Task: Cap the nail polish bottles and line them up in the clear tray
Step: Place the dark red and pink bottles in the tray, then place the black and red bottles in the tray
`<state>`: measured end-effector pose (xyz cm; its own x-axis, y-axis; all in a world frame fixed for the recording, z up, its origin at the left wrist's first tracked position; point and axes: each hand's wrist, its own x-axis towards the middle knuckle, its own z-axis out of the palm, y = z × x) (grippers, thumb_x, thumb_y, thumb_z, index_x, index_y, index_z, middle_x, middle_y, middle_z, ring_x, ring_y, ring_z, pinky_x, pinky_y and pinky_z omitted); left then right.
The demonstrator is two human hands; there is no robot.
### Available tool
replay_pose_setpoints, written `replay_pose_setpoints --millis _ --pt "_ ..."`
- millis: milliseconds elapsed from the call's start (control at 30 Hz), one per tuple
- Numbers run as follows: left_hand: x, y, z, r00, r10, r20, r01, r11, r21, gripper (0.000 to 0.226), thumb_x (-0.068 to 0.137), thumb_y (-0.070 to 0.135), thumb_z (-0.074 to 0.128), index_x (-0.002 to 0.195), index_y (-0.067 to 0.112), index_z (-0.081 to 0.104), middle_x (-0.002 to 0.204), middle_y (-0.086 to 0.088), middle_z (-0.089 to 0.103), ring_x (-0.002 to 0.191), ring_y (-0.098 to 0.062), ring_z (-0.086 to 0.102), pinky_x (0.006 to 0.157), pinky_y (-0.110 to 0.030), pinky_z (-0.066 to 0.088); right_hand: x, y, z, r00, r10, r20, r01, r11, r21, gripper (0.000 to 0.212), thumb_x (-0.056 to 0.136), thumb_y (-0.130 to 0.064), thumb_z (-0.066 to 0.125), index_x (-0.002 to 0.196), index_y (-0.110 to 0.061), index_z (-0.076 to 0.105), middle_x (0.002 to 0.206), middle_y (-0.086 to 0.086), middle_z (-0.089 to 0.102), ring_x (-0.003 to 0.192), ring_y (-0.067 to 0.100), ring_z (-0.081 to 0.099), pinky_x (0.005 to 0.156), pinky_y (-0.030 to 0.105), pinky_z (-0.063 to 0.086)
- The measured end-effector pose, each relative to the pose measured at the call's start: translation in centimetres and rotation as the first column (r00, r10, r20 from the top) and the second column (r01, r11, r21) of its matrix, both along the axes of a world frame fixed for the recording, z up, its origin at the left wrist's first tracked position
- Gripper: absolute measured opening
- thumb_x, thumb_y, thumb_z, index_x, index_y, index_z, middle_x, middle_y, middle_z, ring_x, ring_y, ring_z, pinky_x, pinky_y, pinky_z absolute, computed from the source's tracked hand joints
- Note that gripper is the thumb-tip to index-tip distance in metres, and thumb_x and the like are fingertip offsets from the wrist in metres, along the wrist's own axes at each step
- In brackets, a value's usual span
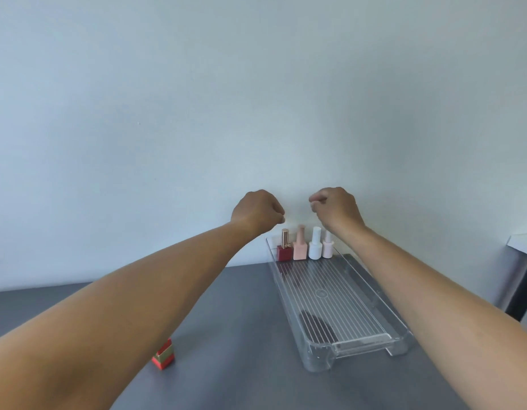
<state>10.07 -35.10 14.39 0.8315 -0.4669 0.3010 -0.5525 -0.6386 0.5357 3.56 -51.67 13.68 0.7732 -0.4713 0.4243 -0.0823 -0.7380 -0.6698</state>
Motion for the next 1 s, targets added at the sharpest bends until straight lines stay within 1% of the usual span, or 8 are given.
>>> replay_pose_setpoints --millis 167,333,533,633,733,800,900,1000 --pt "-4.3 6.0 2.2 0.998 -0.061 0.01 0.061 0.996 -0.065 0.005 0.08 0.019 0.073 0.08 0.023 0.077 0.077 0.019 0.071 0.079 -0.013 0.069 0.07 -0.032 0.058 -4.9 2.9 2.0 0.98 0.086 0.18 -0.129 0.962 0.242 0.019 0.086 -0.009 0.057 0.09 -0.018 0.073 0.078 -0.002 0.072 0.066 0.011 0.064 0.049 0.023 0.047" --pt "-9.2 14.2 2.4 0.999 -0.044 -0.004 0.043 0.992 -0.117 0.007 0.078 0.022 0.074 0.075 0.027 0.077 0.064 0.026 0.068 0.07 -0.002 0.066 0.064 -0.025 0.055 -9.2 8.9 1.0 0.954 0.197 0.226 -0.273 0.882 0.385 0.007 0.083 -0.01 0.067 0.082 -0.011 0.073 0.069 0.006 0.071 0.051 0.011 0.062 0.039 0.022 0.046" --pt "-12.7 24.2 0.7 1.0 0.022 -0.013 -0.023 0.99 -0.136 0.004 0.079 0.03 0.075 0.078 0.034 0.077 0.075 0.028 0.071 0.077 0.015 0.061 0.064 -0.014 0.044 -11.2 18.2 -2.9 0.933 0.338 0.123 -0.359 0.852 0.382 0.008 0.082 -0.016 0.069 0.075 -0.017 0.072 0.065 -0.001 0.07 0.053 0.009 0.062 0.044 0.025 0.048" --pt "-13.2 28.9 -0.2 0.995 0.098 -0.023 -0.1 0.984 -0.146 0.005 0.08 0.031 0.075 0.083 0.035 0.076 0.084 0.023 0.072 0.087 0.01 0.063 0.072 -0.015 0.047 -11.4 21.7 -4.6 0.92 0.384 0.077 -0.386 0.855 0.346 0.007 0.082 -0.02 0.07 0.076 -0.021 0.073 0.07 -0.004 0.072 0.06 0.008 0.064 0.046 0.025 0.048" --pt "-13.2 32.8 -1.5 0.984 0.177 -0.03 -0.179 0.971 -0.159 0.013 0.081 0.033 0.075 0.093 0.038 0.073 0.091 0.017 0.068 0.091 0.003 0.062 0.065 -0.013 0.045 -11.1 24.2 -5.7 0.914 0.4 0.062 -0.398 0.863 0.31 0.004 0.083 -0.021 0.072 0.086 -0.02 0.073 0.085 0.0 0.073 0.073 0.013 0.064 0.054 0.027 0.051" --pt "-12.9 34.8 -2.4 0.974 0.224 -0.037 -0.227 0.96 -0.164 0.021 0.08 0.034 0.076 0.1 0.038 0.069 0.096 0.015 0.065 0.091 -0.001 0.061 0.063 -0.013 0.044 -10.6 25.4 -6.1 0.923 0.38 0.055 -0.38 0.885 0.269 0.017 0.082 -0.024 0.074 0.098 -0.017 0.071 0.09 0.004 0.07 0.078 0.012 0.062 0.063 0.024 0.048" --pt "-12.2 36.7 -3.8 0.959 0.269 -0.09 -0.281 0.945 -0.168 0.038 0.076 0.035 0.079 0.111 0.037 0.065 0.103 0.013 0.063 0.093 0.0 0.059 0.069 -0.017 0.044 -9.9 26.3 -6.5 0.928 0.373 0.026 -0.368 0.899 0.236 0.032 0.082 -0.03 0.075 0.109 -0.018 0.064 0.088 0.002 0.066 0.077 0.002 0.058 0.063 0.017 0.039" --pt "-11.6 37.5 -5.6 0.947 0.254 -0.197 -0.285 0.947 -0.146 0.051 0.07 0.035 0.085 0.117 0.032 0.065 0.104 0.01 0.065 0.096 -0.005 0.062 0.077 -0.022 0.047 -9.3 26.7 -6.9 0.929 0.367 -0.042 -0.351 0.914 0.206 0.038 0.078 -0.034 0.078 0.111 -0.02 0.065 0.086 -0.007 0.063 0.078 -0.001 0.057 0.064 0.015 0.039"
